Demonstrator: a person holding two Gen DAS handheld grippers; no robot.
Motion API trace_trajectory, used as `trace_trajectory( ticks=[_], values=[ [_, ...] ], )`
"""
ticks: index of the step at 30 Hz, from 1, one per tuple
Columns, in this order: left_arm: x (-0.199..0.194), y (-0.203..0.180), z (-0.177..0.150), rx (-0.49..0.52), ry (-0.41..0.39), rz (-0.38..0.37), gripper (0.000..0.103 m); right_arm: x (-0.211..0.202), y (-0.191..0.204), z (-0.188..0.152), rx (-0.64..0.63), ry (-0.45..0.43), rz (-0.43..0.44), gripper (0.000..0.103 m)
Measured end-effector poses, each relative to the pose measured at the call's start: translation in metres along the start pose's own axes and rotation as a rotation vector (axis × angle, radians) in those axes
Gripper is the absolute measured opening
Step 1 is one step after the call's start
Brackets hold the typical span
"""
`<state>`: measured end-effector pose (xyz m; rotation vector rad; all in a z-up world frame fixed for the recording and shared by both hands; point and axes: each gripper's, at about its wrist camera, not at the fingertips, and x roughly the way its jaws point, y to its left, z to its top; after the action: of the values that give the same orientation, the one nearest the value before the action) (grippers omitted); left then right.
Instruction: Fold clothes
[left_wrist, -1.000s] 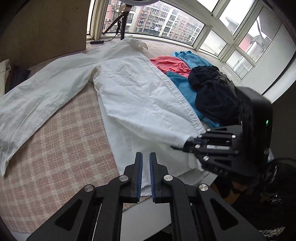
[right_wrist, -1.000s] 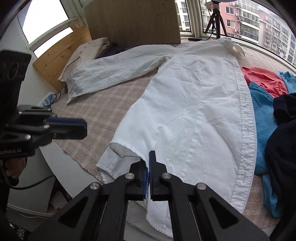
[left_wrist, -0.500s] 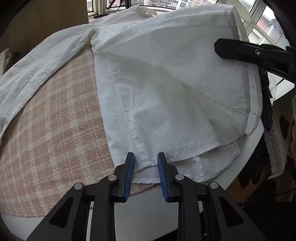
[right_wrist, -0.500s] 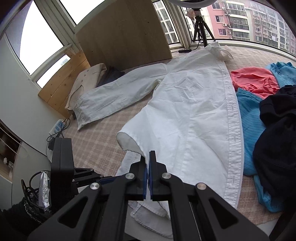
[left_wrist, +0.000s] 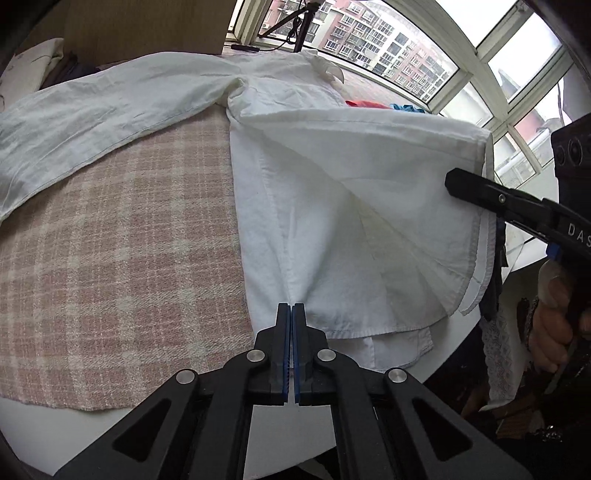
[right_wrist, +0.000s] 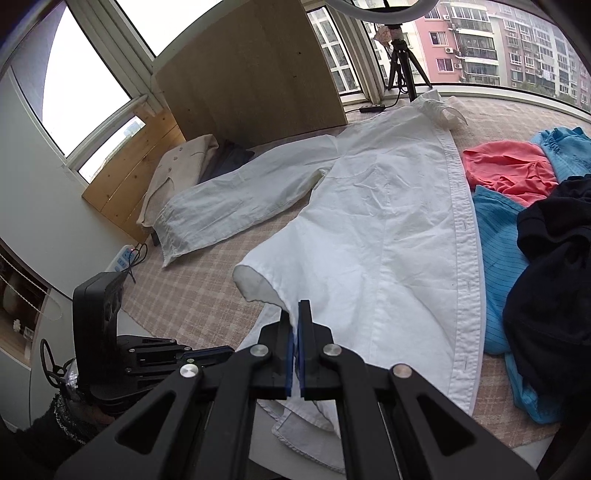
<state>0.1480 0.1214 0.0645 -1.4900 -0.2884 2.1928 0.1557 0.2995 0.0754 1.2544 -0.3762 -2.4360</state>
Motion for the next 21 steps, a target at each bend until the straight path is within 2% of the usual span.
trace_trajectory(
  ticks=[6, 11, 16, 21],
  values=[
    [-0.017, 0.023, -0.003, -0.074, -0.038, -0.068, 0.000, 0.004, 0.017, 0.000, -0.004, 0.016, 0.030, 0.002],
    [-0.017, 0.058, -0.010, -0.144, -0.042, -0.078, 0.000, 0.017, 0.040, -0.006, -0.040, 0.033, 0.044, 0.002],
    [-0.009, 0.079, -0.015, -0.184, -0.020, -0.078, 0.000, 0.055, 0.056, -0.020, -0.064, 0.101, 0.031, 0.002],
    [-0.004, 0.078, -0.013, -0.145, 0.011, -0.048, 0.000, 0.102, 0.073, -0.040, -0.105, 0.203, 0.012, 0.002]
  ],
)
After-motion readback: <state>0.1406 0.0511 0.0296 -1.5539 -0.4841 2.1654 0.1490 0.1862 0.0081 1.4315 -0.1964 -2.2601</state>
